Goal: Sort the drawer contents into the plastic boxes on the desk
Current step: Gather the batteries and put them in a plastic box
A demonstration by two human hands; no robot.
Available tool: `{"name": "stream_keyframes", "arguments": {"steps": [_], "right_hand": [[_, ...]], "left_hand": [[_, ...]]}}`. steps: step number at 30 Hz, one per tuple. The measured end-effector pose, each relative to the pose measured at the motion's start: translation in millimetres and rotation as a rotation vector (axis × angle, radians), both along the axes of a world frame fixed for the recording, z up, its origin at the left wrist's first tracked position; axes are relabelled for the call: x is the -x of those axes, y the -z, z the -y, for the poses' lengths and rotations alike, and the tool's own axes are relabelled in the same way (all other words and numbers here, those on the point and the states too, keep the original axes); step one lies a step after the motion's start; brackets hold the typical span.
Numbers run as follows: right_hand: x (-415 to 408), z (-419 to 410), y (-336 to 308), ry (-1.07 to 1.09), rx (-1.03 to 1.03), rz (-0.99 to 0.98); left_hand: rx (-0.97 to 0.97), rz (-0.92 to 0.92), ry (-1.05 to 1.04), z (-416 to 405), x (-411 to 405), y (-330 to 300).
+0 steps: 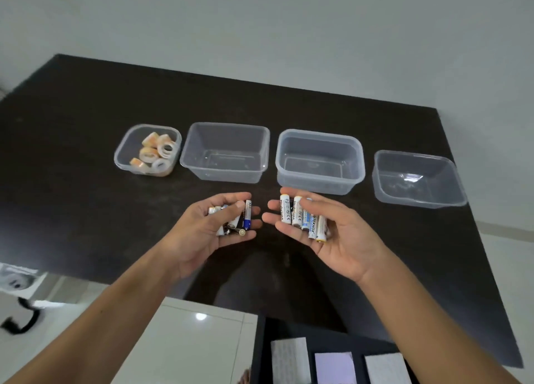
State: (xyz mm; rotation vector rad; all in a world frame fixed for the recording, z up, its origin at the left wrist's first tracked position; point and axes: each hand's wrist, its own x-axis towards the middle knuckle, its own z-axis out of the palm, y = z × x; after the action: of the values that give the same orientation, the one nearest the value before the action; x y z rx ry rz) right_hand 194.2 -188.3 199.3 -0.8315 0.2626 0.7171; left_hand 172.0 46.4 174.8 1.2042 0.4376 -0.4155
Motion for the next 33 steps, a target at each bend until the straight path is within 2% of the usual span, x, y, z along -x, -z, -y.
{"name": "stream_keyframes", "arguments": {"steps": [7,14,24,28,33], "right_hand": [[-74,-54,-18,0.061,-0.087,-0.065],[-123,-79,-12,0.081,-0.011,-0.081],[-143,-91,1,0.104,0.068,-0.085],[-143,-92,0,0.076,0.082,-0.090],[-139,-101,-5,0.061,0.084,-0.069]], "left_hand": [[0.076,0.005,-0.067,-49,-66,-16],[0.124,-0.080,-0.159,-64,-118,-16],[0.184,-0.187,-0.183,-74,-141,-4],[0.213,-0.153,-0.172,-76,-141,-7],[0.154,-0.066,-0.156,-74,-139,-11]]}}
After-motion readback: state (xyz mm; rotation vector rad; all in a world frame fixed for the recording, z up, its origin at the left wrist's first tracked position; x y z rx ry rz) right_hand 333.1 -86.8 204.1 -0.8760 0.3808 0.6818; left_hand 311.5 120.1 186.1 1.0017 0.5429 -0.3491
